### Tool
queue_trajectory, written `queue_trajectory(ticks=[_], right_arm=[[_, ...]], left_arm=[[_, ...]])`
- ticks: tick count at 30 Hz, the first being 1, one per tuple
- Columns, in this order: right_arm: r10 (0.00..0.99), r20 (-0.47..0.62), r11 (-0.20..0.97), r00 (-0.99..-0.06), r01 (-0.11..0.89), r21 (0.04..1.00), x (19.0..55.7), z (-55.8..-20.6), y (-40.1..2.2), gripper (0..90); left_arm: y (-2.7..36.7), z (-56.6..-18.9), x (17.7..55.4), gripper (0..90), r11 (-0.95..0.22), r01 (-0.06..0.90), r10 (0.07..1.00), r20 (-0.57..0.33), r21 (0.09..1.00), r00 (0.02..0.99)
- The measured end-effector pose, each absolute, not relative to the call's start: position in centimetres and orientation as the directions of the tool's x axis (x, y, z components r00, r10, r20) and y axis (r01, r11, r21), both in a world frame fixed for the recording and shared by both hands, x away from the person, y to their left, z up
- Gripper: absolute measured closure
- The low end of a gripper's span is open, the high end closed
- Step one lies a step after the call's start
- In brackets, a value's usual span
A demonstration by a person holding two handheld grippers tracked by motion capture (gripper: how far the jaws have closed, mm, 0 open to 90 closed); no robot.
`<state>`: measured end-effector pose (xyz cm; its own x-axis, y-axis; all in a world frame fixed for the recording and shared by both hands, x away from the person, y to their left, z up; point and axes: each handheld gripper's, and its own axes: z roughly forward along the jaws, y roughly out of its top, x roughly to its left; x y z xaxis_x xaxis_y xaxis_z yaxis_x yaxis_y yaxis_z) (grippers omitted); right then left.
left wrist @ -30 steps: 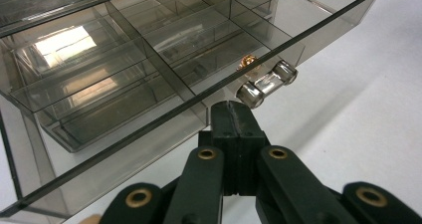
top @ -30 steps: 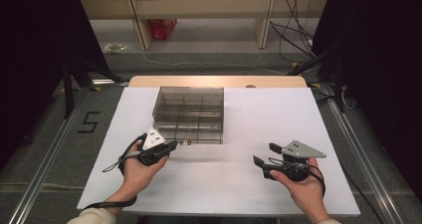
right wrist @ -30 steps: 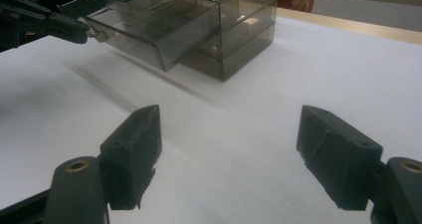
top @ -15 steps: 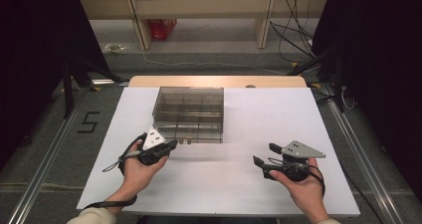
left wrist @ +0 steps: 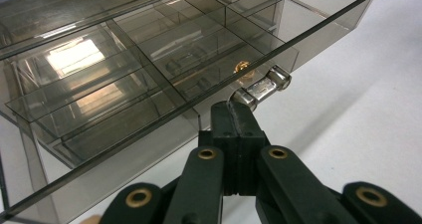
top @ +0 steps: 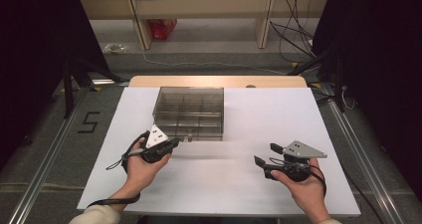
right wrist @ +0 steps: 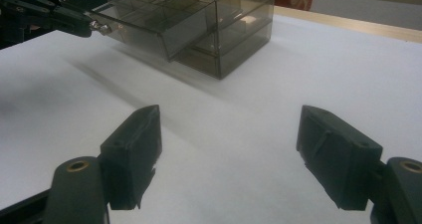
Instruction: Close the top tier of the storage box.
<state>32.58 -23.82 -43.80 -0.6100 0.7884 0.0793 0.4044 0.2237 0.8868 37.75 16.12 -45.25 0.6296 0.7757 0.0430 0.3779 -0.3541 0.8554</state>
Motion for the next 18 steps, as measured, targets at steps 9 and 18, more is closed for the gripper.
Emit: queue_trajectory(ticks=[9, 18], right_arm=[[0.785, 0.080, 0.223, -0.614, 0.401, 0.889, 32.56, -43.78, -23.82, 26.7], [0.786, 0.081, 0.221, -0.613, 0.401, 0.889, 32.51, -43.76, -23.87, 26.7]], left_arm=[[15.99, -45.28, 37.99, 90.0, -0.351, 0.372, 0.776, 0.045, 0.859, 0.629], [15.89, -45.36, 38.33, 90.0, -0.354, 0.376, 0.781, 0.049, 0.856, 0.623]])
